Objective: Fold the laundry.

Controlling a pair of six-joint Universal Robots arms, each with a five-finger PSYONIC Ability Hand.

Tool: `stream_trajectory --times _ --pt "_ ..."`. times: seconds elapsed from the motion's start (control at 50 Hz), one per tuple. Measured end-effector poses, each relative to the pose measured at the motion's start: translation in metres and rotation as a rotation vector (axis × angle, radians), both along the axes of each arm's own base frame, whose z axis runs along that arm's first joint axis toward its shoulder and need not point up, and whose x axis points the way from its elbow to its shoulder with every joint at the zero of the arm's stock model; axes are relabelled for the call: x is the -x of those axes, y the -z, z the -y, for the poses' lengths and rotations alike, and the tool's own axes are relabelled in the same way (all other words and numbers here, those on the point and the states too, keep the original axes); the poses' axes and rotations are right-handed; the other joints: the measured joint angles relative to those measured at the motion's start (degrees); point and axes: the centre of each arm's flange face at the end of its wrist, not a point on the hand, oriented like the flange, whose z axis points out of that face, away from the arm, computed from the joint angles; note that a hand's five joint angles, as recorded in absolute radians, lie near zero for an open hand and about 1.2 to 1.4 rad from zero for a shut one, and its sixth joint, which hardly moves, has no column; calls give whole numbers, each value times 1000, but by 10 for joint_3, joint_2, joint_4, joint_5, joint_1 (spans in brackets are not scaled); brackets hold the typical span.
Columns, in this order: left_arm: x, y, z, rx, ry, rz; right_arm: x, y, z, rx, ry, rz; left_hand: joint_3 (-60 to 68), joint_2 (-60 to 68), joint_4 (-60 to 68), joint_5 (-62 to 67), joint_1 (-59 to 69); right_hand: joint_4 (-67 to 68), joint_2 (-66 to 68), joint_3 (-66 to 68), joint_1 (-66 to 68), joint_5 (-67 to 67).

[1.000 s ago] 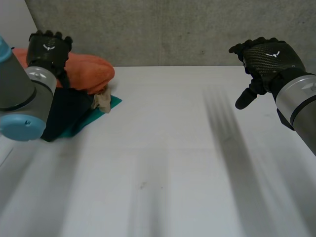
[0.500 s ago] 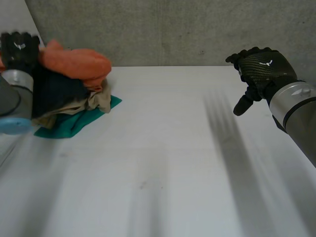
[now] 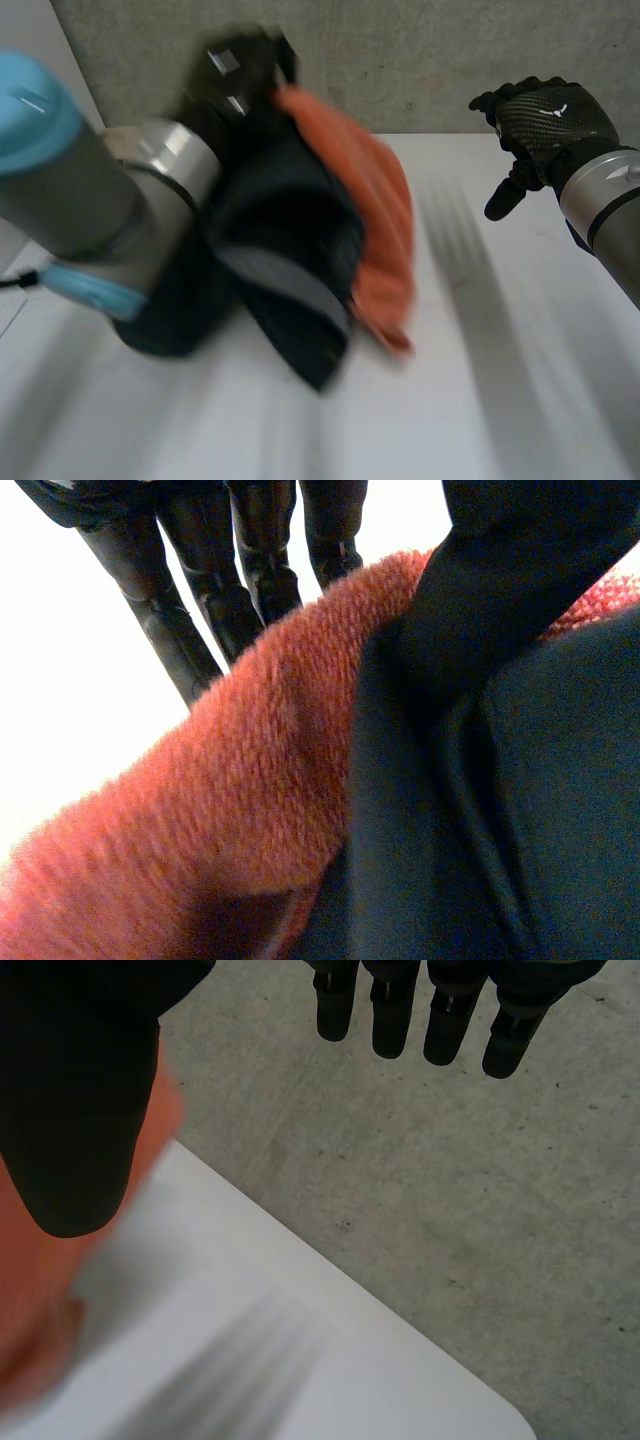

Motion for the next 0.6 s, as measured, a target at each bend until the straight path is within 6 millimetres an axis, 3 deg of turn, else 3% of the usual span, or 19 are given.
stream_trajectory --times 0.04,0.06,0.08,0.12,0.16,0.28,0.36,0.42,0.52,0.6 --pt "10 23 -9 -60 34 44 0 1 0 -2 -1 -4 -153 -145 -155 -148 -173 0 0 0 0 0" --pt "17 38 -17 -99 58 73 0 2 0 -5 -2 -7 -286 -292 -290 -282 -314 0 0 0 0 0" --pt "22 50 -25 -133 79 99 0 3 0 -8 -2 -13 -286 -292 -290 -282 -314 0 0 0 0 0" --pt "26 62 -33 -167 99 127 -1 6 0 -14 -3 -21 -415 -408 -421 -403 -395 0 0 0 0 0" --pt "29 72 -43 -199 113 154 -1 10 1 -23 -5 -36 -439 -428 -443 -425 -395 0 0 0 0 0" --pt "15 62 -53 -218 79 166 -4 23 4 -49 -19 -81 -458 -448 -460 -443 -410 0 0 0 0 0" --pt "-18 35 -59 -204 -2 147 -9 35 3 -78 -57 -135 -459 -449 -462 -444 -414 0 0 0 0 0" --pt "-31 30 -67 -204 -24 144 -11 40 2 -97 -72 -150 -459 -449 -462 -444 -414 0 0 0 0 0" --pt "-55 46 -91 -251 -41 178 -17 76 9 -200 -111 -204 -459 -449 -462 -444 -414 0 0 0 0 0" --pt "-61 68 -101 -288 -39 220 -20 98 14 -248 -120 -236 -459 -452 -464 -444 -414 0 0 0 0 0"
